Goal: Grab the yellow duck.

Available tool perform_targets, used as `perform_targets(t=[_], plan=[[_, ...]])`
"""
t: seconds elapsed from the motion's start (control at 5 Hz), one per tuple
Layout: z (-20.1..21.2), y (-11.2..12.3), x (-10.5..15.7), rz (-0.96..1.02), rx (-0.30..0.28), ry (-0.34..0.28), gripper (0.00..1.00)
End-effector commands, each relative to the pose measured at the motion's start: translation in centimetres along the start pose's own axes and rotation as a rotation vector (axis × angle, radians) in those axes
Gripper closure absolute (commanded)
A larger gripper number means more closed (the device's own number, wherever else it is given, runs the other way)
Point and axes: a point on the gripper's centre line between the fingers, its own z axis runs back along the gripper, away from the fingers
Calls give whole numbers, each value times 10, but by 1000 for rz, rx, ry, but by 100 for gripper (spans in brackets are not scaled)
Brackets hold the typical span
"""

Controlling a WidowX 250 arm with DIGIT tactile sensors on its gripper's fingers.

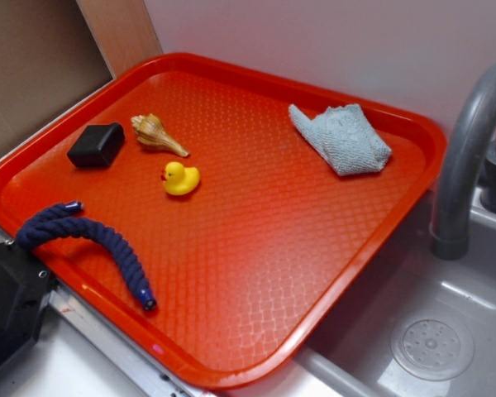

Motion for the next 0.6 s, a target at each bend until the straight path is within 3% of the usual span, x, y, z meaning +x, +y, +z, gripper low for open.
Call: perform_targets(t=[0.0, 0.4], plan=[[0, 0, 0, 0, 0, 0, 0], [-56, -13, 37, 22, -20, -47, 0]])
